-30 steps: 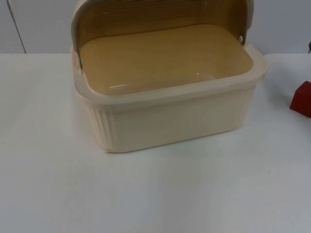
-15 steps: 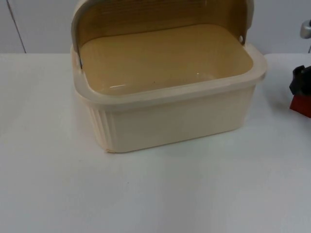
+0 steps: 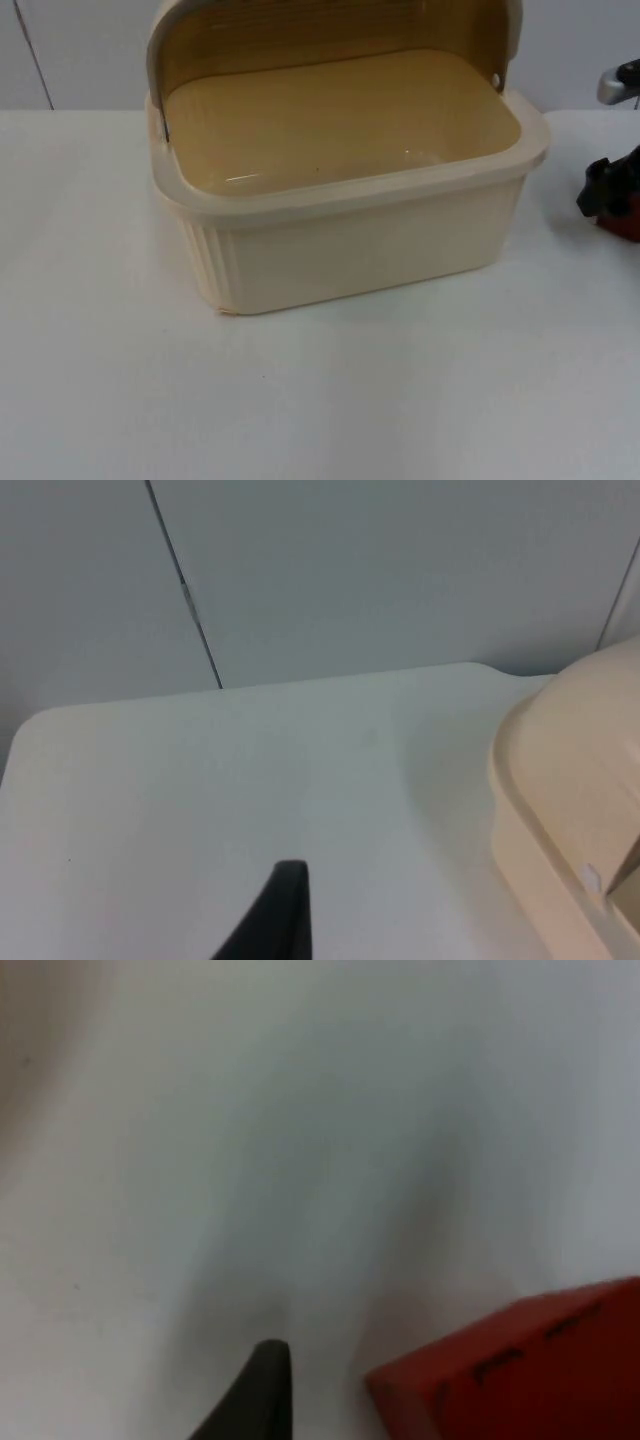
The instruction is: Open the box lid with the left hand, place the block into the box with the right hand, then close the box lid with the left hand.
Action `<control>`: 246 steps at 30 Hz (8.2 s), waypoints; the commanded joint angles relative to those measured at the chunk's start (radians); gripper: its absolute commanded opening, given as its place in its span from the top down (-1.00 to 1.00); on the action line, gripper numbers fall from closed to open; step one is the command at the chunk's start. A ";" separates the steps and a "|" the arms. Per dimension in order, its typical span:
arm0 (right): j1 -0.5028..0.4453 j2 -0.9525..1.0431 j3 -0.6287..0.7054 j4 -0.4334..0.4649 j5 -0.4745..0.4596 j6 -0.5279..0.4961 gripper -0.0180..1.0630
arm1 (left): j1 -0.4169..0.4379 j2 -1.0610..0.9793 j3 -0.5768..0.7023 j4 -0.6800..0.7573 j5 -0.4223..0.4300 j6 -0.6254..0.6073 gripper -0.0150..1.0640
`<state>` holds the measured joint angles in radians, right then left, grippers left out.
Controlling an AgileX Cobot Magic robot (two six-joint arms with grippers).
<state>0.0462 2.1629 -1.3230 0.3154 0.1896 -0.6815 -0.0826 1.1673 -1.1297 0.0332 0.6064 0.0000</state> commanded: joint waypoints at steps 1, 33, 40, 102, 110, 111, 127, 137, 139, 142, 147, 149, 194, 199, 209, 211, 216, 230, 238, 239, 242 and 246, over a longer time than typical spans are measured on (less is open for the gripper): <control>-0.013 0.026 -0.043 0.169 0.075 -0.160 -0.96 | 0.003 0.004 0.002 0.010 -0.003 0.000 -0.96; -0.073 0.049 -0.136 0.181 0.248 -0.251 -0.95 | 0.003 0.003 0.002 0.031 0.041 0.000 -0.96; -0.073 0.049 -0.136 0.181 0.248 -0.246 -0.12 | 0.003 0.003 0.002 0.031 0.042 0.000 -0.96; 0.532 -0.790 0.223 -0.286 -0.179 0.572 0.97 | 0.003 -0.060 0.002 0.038 0.064 0.000 -0.96; 0.545 -0.737 0.354 -0.284 -0.414 0.572 0.97 | 0.003 -0.060 0.002 0.047 0.065 0.000 -0.96; 0.545 -0.737 0.354 -0.284 -0.414 0.572 0.97 | 0.003 -0.060 0.002 0.047 0.065 0.000 -0.96; 0.541 -0.365 0.095 -0.175 -0.190 0.562 0.97 | 0.003 -0.060 0.002 0.047 0.069 0.000 -0.96; 0.541 -0.247 -0.022 -0.225 -0.108 0.558 0.97 | 0.003 -0.060 0.002 0.047 0.110 0.000 -0.96; 0.541 -0.230 -0.022 -0.235 -0.124 0.558 0.96 | 0.003 -0.060 0.002 0.049 0.114 0.000 -0.96; 0.541 -0.217 -0.022 -0.235 -0.148 0.558 0.90 | 0.003 -0.060 0.002 0.049 0.117 0.000 -0.96; 0.541 -0.206 -0.022 -0.235 -0.162 0.558 0.73 | 0.003 -0.060 0.002 0.049 0.120 0.000 -0.96; 0.533 -0.199 -0.022 -0.235 -0.162 0.561 0.65 | 0.003 -0.060 0.002 0.049 0.120 0.000 -0.96; 0.512 -0.755 -0.022 -0.408 0.129 0.599 -0.97 | 0.003 -0.060 0.002 0.054 0.102 0.000 -0.96; 0.434 -0.810 -0.022 -0.417 0.154 0.669 -0.97 | 0.003 -0.060 0.002 0.045 0.094 0.000 -0.96; 0.093 -0.848 -0.022 -0.417 0.172 0.714 -0.97 | 0.003 -0.060 0.002 0.038 0.092 0.000 -0.96; -0.007 -0.860 -0.022 -0.417 0.172 0.714 -0.97 | 0.003 -0.060 0.002 0.038 0.092 0.000 -0.96; -0.116 -0.872 -0.022 -0.418 0.172 0.714 -0.97 | 0.003 -0.060 0.002 0.038 0.085 0.000 -0.96; -0.131 -0.876 -0.022 -0.418 0.188 0.716 -0.97 | 0.003 -0.006 -0.066 0.019 -0.004 0.000 -0.96; -0.129 -0.876 -0.022 -0.418 0.193 0.716 -0.97 | -0.003 0.153 -0.237 -0.028 -0.016 0.026 -0.96; -0.123 -0.876 -0.022 -0.418 0.192 0.716 -0.97 | -0.014 0.184 -0.275 -0.033 -0.016 0.033 -0.96; -0.108 -0.876 -0.022 -0.418 0.189 0.716 -0.97 | -0.057 0.265 -0.377 -0.042 -0.005 0.056 -0.96; -0.091 -0.876 -0.022 -0.418 0.189 0.716 -0.97 | -0.131 0.397 -0.549 -0.042 0.027 0.086 -0.96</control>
<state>-0.0525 1.2995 -1.3398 -0.1004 0.3797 0.0346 -0.1932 1.5303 -1.6326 0.0069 0.6218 0.0712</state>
